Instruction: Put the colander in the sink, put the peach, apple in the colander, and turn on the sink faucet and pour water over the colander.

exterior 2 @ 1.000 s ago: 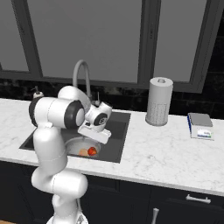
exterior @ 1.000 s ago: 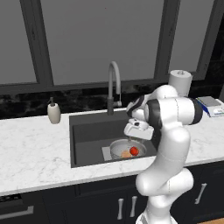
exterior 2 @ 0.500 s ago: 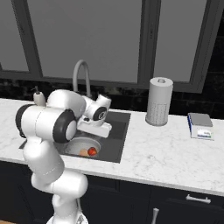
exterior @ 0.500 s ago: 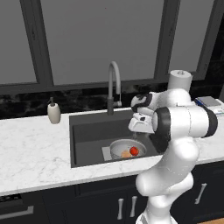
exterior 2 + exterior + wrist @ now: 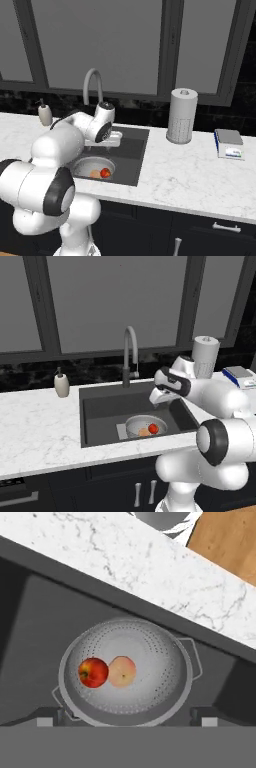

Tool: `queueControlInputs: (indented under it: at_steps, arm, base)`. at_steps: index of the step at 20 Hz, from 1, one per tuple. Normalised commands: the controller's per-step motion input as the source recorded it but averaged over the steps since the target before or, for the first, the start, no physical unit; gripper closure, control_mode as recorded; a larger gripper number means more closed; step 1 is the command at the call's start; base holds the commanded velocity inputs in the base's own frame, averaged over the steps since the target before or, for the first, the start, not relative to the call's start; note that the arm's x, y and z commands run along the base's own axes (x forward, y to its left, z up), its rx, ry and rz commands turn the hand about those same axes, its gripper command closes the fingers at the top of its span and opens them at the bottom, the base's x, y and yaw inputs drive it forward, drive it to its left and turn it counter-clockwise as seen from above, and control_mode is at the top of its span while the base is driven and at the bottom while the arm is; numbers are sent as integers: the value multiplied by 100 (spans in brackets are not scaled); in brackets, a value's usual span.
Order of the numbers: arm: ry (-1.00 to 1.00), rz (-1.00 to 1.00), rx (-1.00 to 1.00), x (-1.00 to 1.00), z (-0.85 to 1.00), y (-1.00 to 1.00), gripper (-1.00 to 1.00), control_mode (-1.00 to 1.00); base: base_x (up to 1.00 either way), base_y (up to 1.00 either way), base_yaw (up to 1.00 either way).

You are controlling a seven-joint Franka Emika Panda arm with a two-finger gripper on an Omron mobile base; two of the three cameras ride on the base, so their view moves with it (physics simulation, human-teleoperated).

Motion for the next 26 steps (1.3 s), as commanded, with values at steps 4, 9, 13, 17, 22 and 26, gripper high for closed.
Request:
queueControlInputs:
  at_steps: [4,9,13,17,22,26]
  arm:
    - [-41,16,0,-19,47,-2,-100,-100]
    - [-54,20,1,-1,41,-4,-100,-100]
    - [-64,21,0,1,37,-6,-100,-100]
    - [-48,20,1,17,13,-18,-100,-100]
    - [-55,29,0,23,10,-25,-100,-100]
    - [-35,23,0,25,16,-13,-100,-100]
  base:
    - [0,0,0]
    - [0,0,0]
    - [0,0,0]
    - [0,0,0]
    - [0,0,0]
    - [0,0,0]
